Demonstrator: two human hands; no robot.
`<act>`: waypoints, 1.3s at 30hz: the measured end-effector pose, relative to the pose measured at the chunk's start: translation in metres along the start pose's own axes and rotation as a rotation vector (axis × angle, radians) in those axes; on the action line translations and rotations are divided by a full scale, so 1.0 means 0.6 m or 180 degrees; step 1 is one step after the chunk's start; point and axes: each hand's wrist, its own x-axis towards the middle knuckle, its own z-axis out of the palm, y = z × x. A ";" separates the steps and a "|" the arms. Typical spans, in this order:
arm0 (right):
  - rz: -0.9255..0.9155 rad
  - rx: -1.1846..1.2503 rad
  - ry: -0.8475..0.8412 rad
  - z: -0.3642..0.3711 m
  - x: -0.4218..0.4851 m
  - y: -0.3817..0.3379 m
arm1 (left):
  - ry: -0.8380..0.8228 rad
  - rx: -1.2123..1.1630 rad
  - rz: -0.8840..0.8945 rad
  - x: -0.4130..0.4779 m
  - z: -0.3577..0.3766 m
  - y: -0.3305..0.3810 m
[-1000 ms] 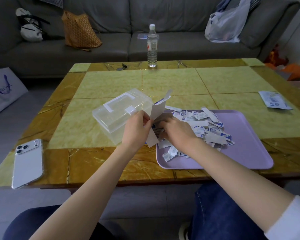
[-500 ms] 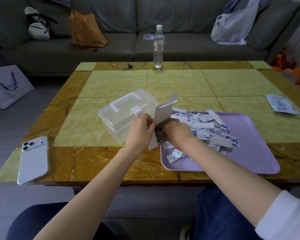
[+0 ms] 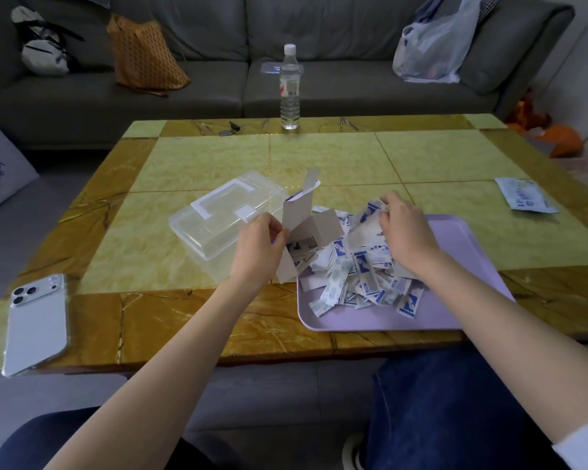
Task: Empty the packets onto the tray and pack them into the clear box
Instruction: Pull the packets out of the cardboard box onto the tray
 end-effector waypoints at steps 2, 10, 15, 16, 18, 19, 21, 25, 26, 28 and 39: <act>0.0014 -0.0158 0.0127 -0.009 0.002 0.015 | -0.0003 0.0028 0.0046 0.001 0.003 0.004; -0.0445 -0.0448 0.0242 -0.008 -0.008 -0.006 | -0.0019 0.0072 0.0057 -0.004 0.004 0.009; -0.1127 -0.0006 -0.0177 0.023 -0.047 -0.061 | -0.0013 -0.0018 0.0031 -0.008 -0.002 0.011; -0.1351 0.0054 -0.0294 0.032 -0.055 -0.071 | -0.0007 -0.0024 0.0040 -0.009 -0.003 0.012; -0.1672 0.0041 -0.0621 0.055 -0.066 -0.089 | 0.0008 -0.0023 0.0066 -0.012 -0.005 0.013; -0.1676 -0.0004 -0.0758 0.065 -0.068 -0.094 | 0.0012 -0.0017 0.0095 -0.013 -0.006 0.014; -0.1478 -0.0166 -0.0992 0.082 -0.063 -0.101 | 0.0001 0.0028 0.0147 -0.016 -0.005 0.011; -0.1306 -0.0951 -0.1242 0.099 -0.056 -0.099 | -0.0037 0.0040 0.0127 -0.023 -0.007 0.002; -0.1215 -0.1033 -0.1287 0.102 -0.055 -0.099 | -0.0047 0.0031 0.0123 -0.024 -0.006 0.001; -0.0920 -0.1134 -0.1497 0.105 -0.052 -0.107 | -0.0081 0.0037 0.0141 -0.027 -0.005 0.003; -0.0583 -0.1211 -0.1583 0.112 -0.057 -0.140 | -0.0121 0.0096 0.0162 -0.038 0.001 -0.003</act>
